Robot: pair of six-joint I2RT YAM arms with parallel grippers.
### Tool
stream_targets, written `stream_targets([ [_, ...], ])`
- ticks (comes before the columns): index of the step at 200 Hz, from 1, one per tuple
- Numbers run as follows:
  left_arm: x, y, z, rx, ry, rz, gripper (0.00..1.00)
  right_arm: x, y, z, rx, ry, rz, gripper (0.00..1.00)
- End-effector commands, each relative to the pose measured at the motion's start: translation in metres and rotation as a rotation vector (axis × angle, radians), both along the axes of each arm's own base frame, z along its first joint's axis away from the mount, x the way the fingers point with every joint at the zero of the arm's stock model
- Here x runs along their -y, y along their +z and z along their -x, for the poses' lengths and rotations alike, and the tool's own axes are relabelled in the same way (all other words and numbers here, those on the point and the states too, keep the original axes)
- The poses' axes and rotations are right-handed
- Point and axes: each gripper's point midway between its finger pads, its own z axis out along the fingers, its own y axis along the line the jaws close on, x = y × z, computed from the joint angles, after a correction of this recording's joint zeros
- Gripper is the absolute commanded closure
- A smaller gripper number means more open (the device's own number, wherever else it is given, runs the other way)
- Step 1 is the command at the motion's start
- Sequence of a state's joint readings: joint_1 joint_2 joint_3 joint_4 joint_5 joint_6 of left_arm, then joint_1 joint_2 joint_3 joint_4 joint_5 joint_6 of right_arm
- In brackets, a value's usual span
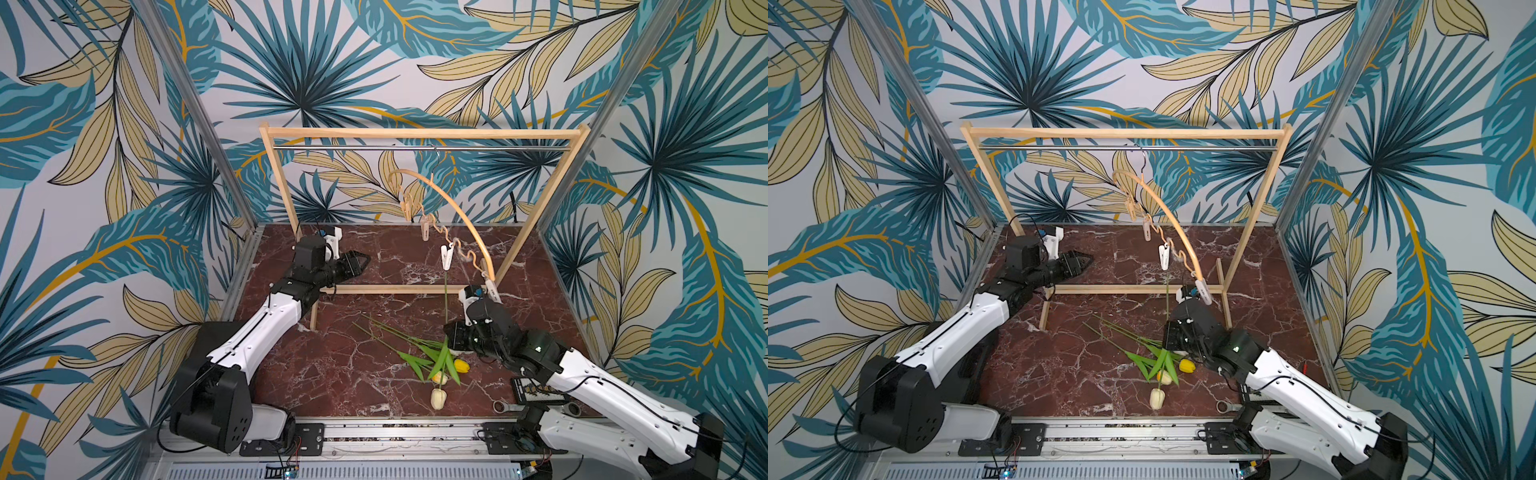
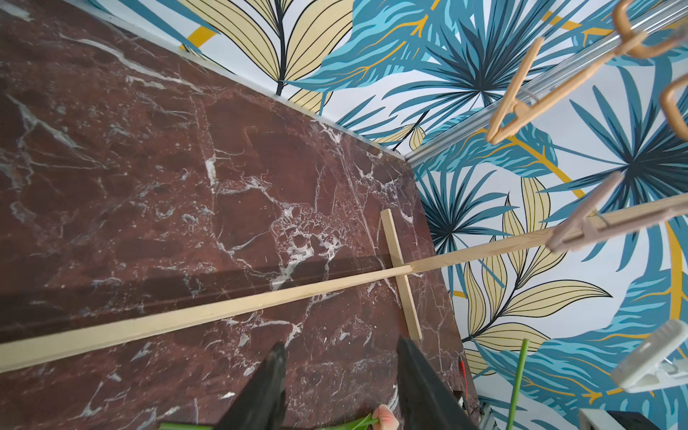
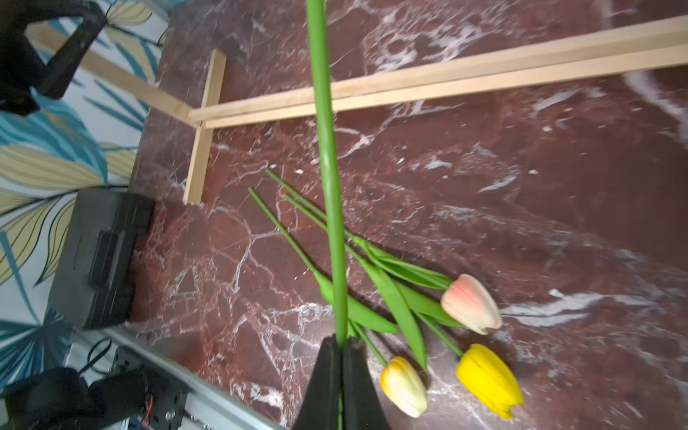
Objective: Dry the flowers on a clothes hanger
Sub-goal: Pick up the flower at the center of the board, then open the clamp at the hanger.
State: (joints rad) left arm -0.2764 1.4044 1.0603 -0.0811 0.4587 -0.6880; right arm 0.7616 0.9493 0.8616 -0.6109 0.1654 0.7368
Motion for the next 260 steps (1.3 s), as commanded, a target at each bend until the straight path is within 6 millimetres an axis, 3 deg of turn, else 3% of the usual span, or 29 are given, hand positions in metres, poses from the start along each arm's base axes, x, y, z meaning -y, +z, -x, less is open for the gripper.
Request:
stream_targets([
  [1,0.020,0.050,-0.013,0.168,-0.070,0.000,0.46,0.029,-0.003,-0.004,-0.017,-0.095,0.094,1.00],
  [43,0.050,0.072,-0.026,0.254,-0.164,0.005,0.37,0.041,-0.004,-0.011,-0.019,-0.159,0.106,1.00],
  [85,0.054,0.071,-0.036,0.267,-0.164,-0.004,0.37,0.040,-0.012,-0.005,-0.014,-0.162,0.045,1.00],
  [139,0.053,0.060,-0.039,0.260,-0.168,-0.040,0.37,0.069,-0.020,0.008,-0.018,-0.249,0.079,1.00],
  [167,0.053,0.060,-0.041,0.269,-0.169,-0.048,0.37,0.074,0.006,0.001,0.039,-0.253,0.067,1.00],
  [195,0.054,0.064,-0.044,0.277,-0.175,-0.042,0.36,0.077,0.051,-0.017,0.129,-0.235,0.088,1.00],
  [227,0.057,0.074,-0.046,0.287,-0.178,-0.020,0.36,0.074,0.086,-0.051,0.179,-0.206,0.117,1.00],
  [260,0.061,0.089,-0.041,0.316,-0.185,-0.009,0.36,0.060,0.112,-0.092,0.207,-0.142,0.094,1.00],
])
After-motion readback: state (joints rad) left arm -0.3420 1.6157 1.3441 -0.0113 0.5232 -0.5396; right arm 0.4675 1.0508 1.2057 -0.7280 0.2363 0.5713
